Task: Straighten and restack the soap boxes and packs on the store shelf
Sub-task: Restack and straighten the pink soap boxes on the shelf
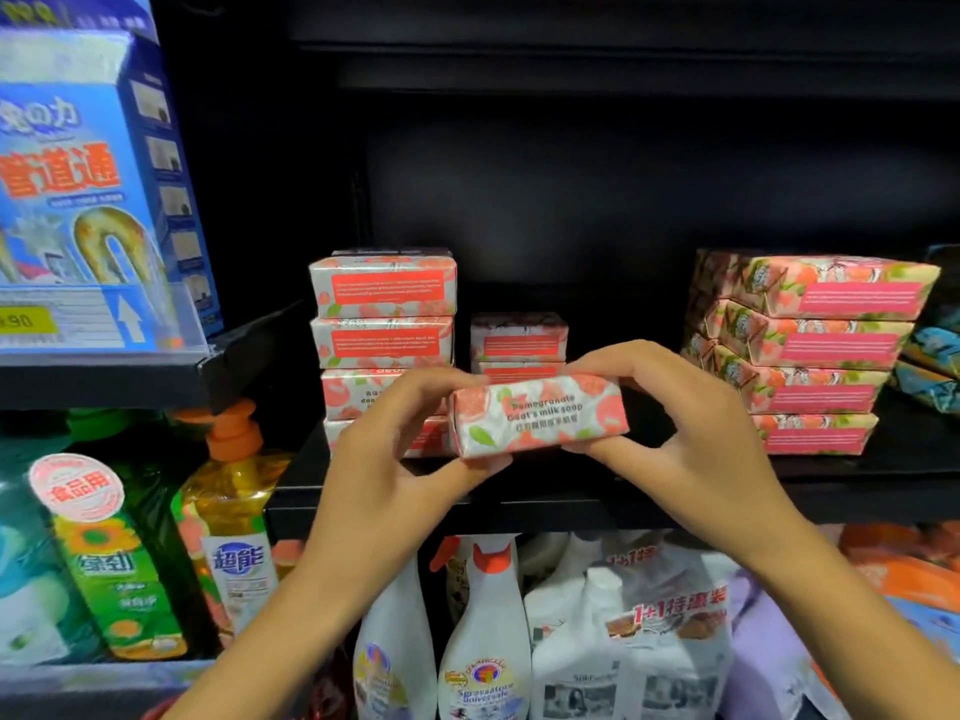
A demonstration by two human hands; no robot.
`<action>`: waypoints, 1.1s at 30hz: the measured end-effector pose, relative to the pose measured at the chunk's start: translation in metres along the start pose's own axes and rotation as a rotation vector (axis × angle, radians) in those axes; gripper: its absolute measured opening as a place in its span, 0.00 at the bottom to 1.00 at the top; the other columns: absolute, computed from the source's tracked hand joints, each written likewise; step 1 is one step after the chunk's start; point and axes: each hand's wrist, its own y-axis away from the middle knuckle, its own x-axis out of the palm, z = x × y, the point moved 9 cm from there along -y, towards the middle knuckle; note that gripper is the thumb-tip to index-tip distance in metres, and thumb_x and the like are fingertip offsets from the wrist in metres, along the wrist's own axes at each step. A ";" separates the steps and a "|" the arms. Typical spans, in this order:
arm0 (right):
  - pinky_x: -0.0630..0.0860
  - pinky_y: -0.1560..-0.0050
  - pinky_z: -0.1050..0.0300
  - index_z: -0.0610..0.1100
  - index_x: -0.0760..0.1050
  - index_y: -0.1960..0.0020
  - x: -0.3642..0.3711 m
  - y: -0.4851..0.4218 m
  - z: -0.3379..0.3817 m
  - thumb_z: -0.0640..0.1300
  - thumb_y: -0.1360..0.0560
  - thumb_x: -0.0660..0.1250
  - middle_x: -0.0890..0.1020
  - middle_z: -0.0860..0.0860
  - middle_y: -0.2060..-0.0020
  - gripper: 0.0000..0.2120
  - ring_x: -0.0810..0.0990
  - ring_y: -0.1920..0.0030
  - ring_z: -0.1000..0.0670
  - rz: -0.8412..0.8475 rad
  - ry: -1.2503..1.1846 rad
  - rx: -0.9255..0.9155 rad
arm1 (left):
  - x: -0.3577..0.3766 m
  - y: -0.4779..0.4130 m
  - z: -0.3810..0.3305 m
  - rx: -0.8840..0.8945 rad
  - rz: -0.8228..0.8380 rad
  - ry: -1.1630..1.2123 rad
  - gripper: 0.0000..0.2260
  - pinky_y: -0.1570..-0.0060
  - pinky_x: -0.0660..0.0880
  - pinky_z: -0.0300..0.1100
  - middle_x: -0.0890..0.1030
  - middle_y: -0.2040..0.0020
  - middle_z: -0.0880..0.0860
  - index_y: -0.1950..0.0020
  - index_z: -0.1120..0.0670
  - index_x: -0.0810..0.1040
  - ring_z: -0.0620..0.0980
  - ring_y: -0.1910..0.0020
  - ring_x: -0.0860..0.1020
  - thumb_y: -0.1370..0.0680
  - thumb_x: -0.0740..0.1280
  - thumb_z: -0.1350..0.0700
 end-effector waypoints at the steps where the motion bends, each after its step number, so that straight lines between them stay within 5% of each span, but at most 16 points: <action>1: 0.72 0.46 0.66 0.40 0.76 0.46 -0.002 0.002 0.005 0.42 0.30 0.72 0.79 0.51 0.49 0.15 0.76 0.47 0.56 -0.049 0.045 -0.058 | 0.000 0.000 0.003 -0.021 0.013 -0.041 0.25 0.44 0.76 0.42 0.79 0.44 0.42 0.42 0.48 0.76 0.43 0.41 0.77 0.36 0.77 0.49; 4: 0.71 0.41 0.59 0.34 0.77 0.50 -0.003 0.011 0.020 0.32 0.30 0.68 0.79 0.45 0.50 0.10 0.75 0.45 0.49 -0.159 0.127 -0.215 | 0.001 0.001 0.012 -0.125 0.060 -0.093 0.34 0.47 0.75 0.39 0.78 0.43 0.38 0.39 0.42 0.73 0.38 0.43 0.77 0.43 0.76 0.37; 8: 0.69 0.37 0.57 0.38 0.74 0.47 0.004 0.012 0.024 0.31 0.32 0.69 0.78 0.43 0.47 0.14 0.74 0.41 0.47 -0.138 0.116 -0.277 | 0.002 0.001 0.010 -0.118 0.051 0.003 0.29 0.57 0.74 0.27 0.80 0.49 0.37 0.45 0.44 0.76 0.36 0.50 0.80 0.43 0.80 0.45; 14: 0.63 0.35 0.70 0.55 0.55 0.26 0.023 0.011 -0.011 0.55 0.36 0.75 0.64 0.62 0.31 0.44 0.64 0.31 0.61 0.176 -0.259 0.136 | -0.008 0.003 -0.011 0.109 -0.027 -0.230 0.28 0.48 0.73 0.30 0.78 0.45 0.39 0.42 0.45 0.73 0.38 0.44 0.77 0.39 0.78 0.49; 20: 0.76 0.45 0.64 0.52 0.70 0.35 0.034 0.007 -0.018 0.49 0.36 0.73 0.78 0.57 0.44 0.30 0.78 0.43 0.58 0.155 -0.581 0.335 | 0.001 0.004 -0.020 0.238 -0.030 -0.303 0.23 0.39 0.69 0.32 0.74 0.39 0.42 0.40 0.47 0.71 0.38 0.37 0.72 0.33 0.74 0.52; 23: 0.77 0.49 0.63 0.49 0.76 0.43 0.025 0.003 -0.011 0.41 0.35 0.76 0.79 0.56 0.48 0.22 0.78 0.44 0.55 0.063 -0.584 0.269 | -0.001 0.003 -0.013 0.165 0.012 -0.291 0.29 0.40 0.66 0.28 0.72 0.37 0.38 0.39 0.40 0.69 0.36 0.36 0.69 0.36 0.77 0.45; 27: 0.76 0.48 0.60 0.49 0.74 0.47 0.017 0.006 0.006 0.40 0.33 0.74 0.76 0.59 0.49 0.17 0.77 0.44 0.52 -0.058 -0.372 0.082 | -0.015 0.004 0.005 -0.056 0.010 -0.152 0.33 0.46 0.73 0.37 0.76 0.41 0.37 0.37 0.40 0.70 0.38 0.41 0.75 0.40 0.72 0.33; 33: 0.71 0.44 0.66 0.46 0.71 0.46 0.032 0.010 0.027 0.39 0.29 0.66 0.74 0.57 0.48 0.13 0.74 0.44 0.58 -0.061 -0.290 -0.112 | -0.021 0.011 0.017 -0.166 0.018 0.067 0.25 0.57 0.77 0.33 0.83 0.51 0.44 0.49 0.46 0.81 0.42 0.52 0.82 0.44 0.77 0.43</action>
